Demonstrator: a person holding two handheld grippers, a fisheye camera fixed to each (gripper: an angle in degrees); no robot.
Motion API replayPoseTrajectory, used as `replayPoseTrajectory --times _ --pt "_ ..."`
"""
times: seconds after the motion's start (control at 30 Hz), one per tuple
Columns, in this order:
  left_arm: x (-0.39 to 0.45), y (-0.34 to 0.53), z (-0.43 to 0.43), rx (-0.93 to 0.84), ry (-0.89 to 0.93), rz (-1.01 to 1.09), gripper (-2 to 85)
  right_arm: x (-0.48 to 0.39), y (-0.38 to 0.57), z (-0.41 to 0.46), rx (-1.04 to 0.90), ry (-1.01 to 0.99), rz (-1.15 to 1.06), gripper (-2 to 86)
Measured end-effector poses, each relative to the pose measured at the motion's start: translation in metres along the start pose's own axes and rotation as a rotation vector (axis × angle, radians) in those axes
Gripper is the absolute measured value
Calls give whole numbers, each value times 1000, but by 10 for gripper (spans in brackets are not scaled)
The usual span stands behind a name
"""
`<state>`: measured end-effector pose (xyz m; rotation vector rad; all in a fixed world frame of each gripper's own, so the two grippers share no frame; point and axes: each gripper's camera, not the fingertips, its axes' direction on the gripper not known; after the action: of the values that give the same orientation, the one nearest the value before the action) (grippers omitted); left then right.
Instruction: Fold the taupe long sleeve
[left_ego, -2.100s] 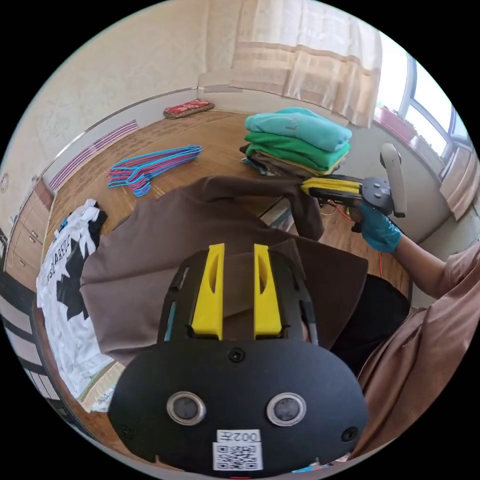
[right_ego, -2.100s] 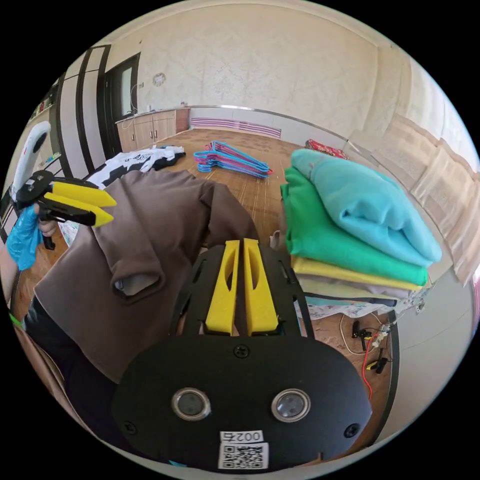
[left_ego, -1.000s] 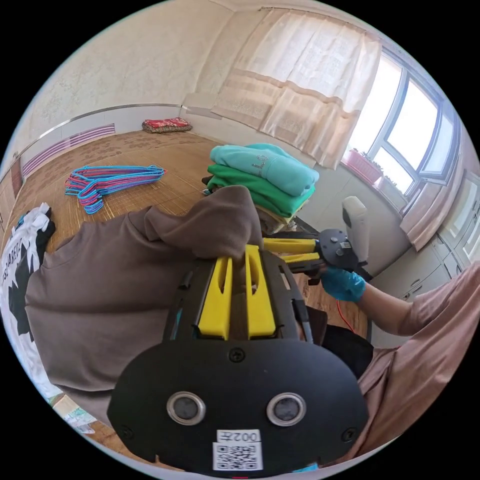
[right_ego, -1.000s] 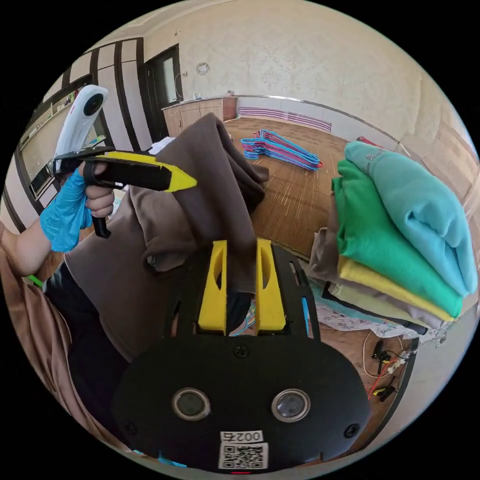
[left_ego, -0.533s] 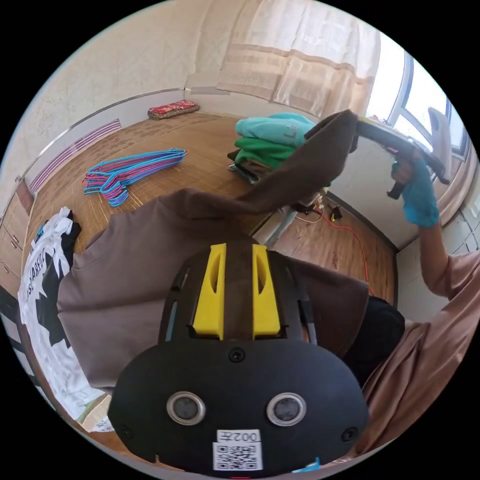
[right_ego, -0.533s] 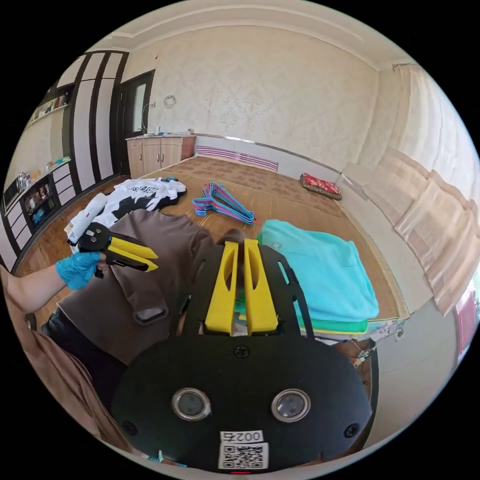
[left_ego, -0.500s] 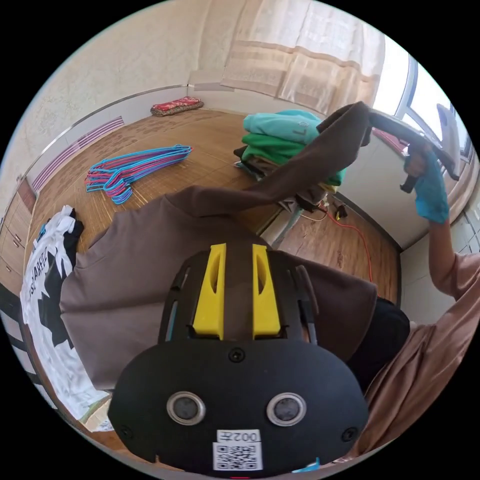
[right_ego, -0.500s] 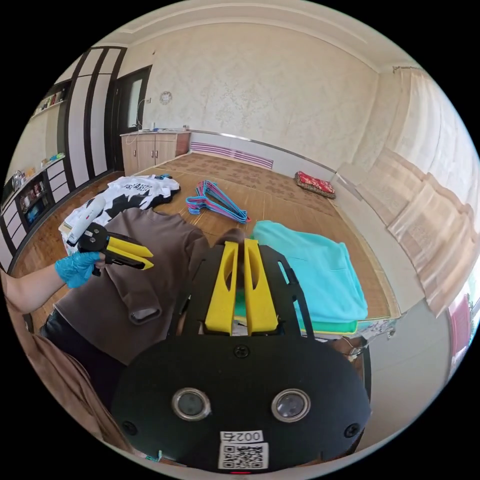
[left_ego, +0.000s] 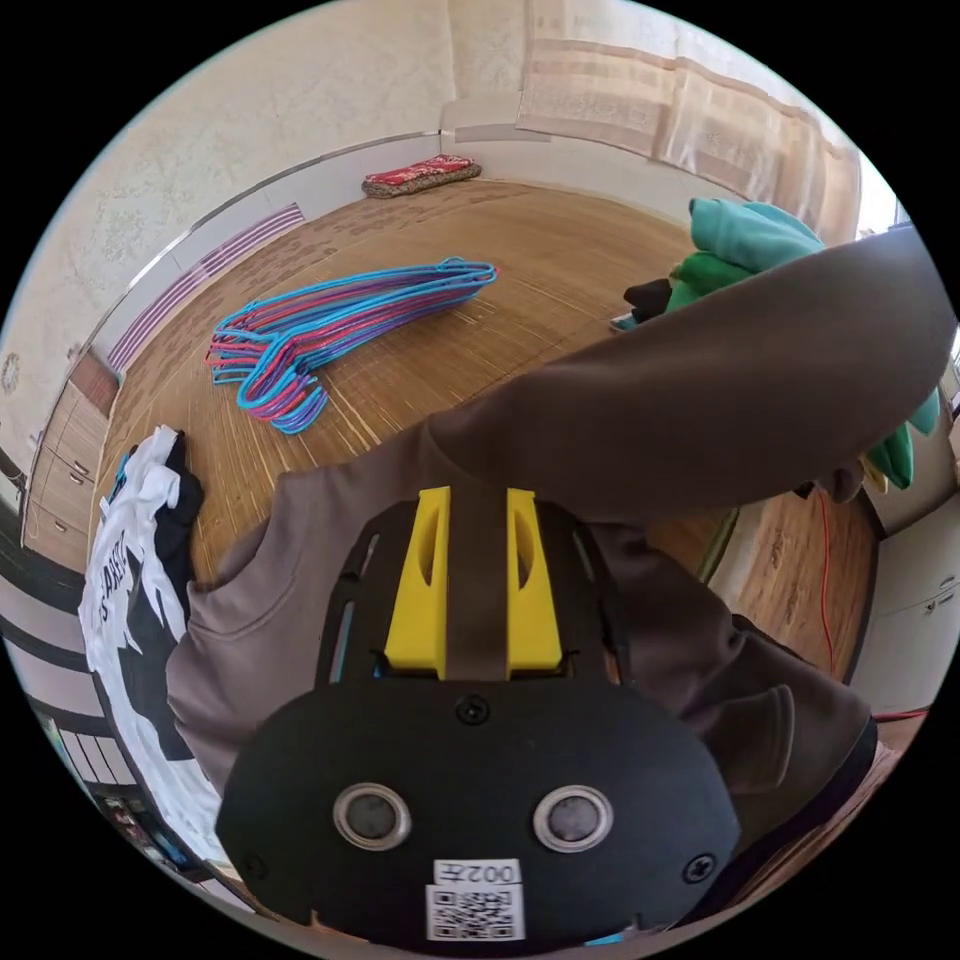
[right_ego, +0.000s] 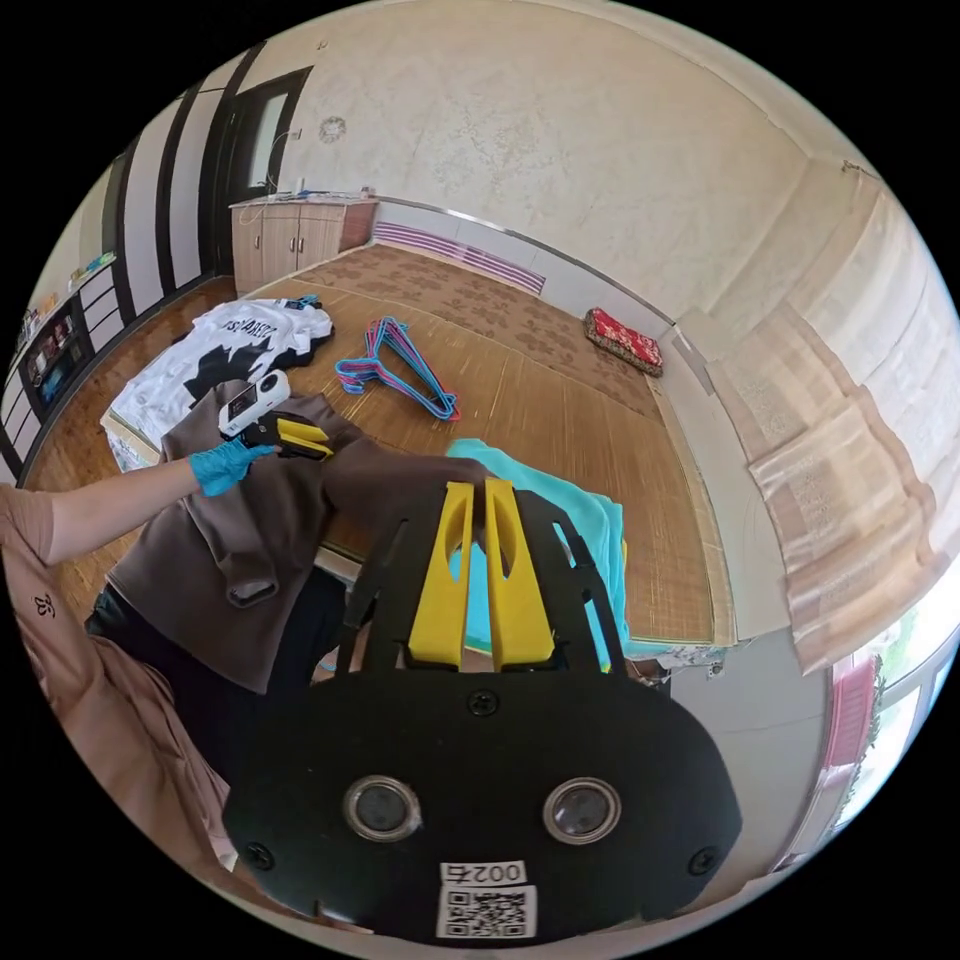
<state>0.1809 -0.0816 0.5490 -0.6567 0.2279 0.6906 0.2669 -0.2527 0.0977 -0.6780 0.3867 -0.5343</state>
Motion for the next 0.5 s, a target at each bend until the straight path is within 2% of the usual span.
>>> replayPoseTrajectory --times 0.27,0.5 --pt "0 -40 36 -56 23 13 59 72 -18 54 -187 29 66 -7" --pt "-22 -40 15 57 113 -9 53 107 -9 60 -149 -38 118 -7"
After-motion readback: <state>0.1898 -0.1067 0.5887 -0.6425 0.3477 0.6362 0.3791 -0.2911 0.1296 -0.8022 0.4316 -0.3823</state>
